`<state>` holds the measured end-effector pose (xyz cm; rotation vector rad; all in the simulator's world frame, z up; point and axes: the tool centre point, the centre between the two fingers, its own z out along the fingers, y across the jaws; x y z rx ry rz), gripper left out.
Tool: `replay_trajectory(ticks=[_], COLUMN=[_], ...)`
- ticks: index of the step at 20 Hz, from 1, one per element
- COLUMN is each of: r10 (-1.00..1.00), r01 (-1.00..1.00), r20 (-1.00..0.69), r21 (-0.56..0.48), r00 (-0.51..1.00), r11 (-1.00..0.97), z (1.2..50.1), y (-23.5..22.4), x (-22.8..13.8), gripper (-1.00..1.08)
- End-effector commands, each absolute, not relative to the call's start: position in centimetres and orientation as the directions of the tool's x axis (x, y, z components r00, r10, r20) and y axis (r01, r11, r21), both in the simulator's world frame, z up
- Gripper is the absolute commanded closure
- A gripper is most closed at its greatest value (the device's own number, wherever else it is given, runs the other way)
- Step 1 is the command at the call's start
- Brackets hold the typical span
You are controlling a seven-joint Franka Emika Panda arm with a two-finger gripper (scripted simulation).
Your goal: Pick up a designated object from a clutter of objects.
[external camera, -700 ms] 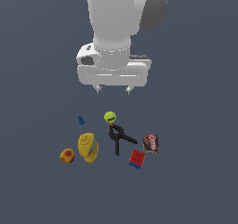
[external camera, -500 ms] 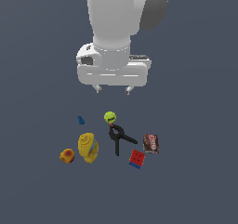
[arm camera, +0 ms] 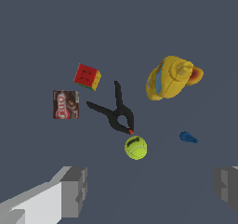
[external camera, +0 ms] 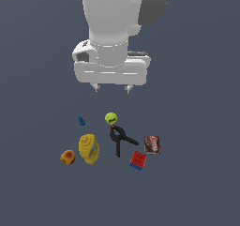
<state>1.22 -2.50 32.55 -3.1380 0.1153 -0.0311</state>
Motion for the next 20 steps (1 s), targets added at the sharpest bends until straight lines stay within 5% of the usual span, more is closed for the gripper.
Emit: replay_trajectory(ticks=[1, 20], r10=[-0.074, -0.211], r01=[-0.074, -0.211], r20=[0.019, 0.013], r21=[-0.002, 0.003], r00=[0.997, 0.977], r11=[-0.997, -0.977], z=[32.4, 24.7], y=[-2.4, 1.1], x=[1.3, 8.7], gripper=[-0.92, -0.92])
